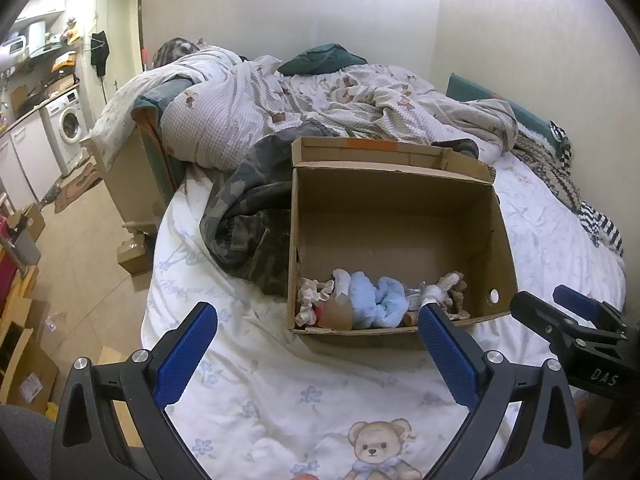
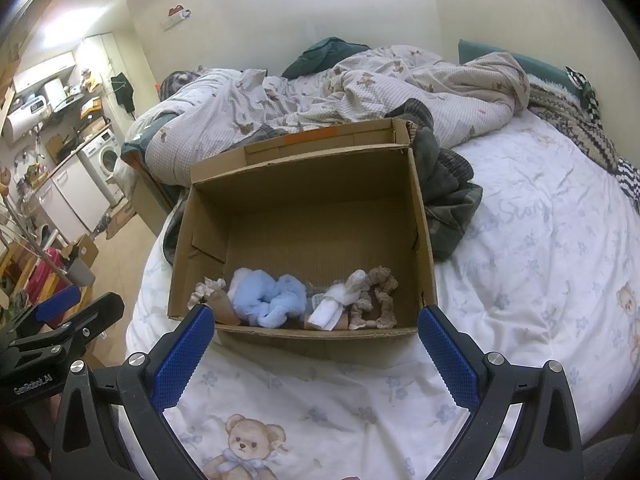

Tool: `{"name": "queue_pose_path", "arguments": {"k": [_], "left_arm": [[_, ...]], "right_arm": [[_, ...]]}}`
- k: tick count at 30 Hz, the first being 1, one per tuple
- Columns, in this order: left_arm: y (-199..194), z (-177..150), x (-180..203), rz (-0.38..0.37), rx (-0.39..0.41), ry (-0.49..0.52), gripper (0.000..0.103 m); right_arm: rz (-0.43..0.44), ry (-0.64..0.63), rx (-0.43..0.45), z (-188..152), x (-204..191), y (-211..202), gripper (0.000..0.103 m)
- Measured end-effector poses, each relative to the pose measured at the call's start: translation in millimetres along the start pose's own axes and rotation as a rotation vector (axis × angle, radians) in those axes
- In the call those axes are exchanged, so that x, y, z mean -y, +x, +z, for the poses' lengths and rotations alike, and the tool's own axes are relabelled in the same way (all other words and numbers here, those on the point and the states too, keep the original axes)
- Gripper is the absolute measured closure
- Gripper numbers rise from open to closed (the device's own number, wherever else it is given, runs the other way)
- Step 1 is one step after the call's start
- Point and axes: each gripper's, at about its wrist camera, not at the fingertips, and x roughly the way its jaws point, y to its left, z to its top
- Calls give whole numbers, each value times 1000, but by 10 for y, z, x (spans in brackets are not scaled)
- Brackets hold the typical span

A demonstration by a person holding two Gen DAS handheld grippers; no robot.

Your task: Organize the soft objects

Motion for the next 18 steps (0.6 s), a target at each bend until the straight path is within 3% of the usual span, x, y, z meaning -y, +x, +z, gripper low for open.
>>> {"name": "queue_pose_path", "arguments": {"k": [18], "left_arm": [[51,-27,-10,1,-16,-7,3]], "right_arm": [[18,24,-1,22,-4,-6,0]]}}
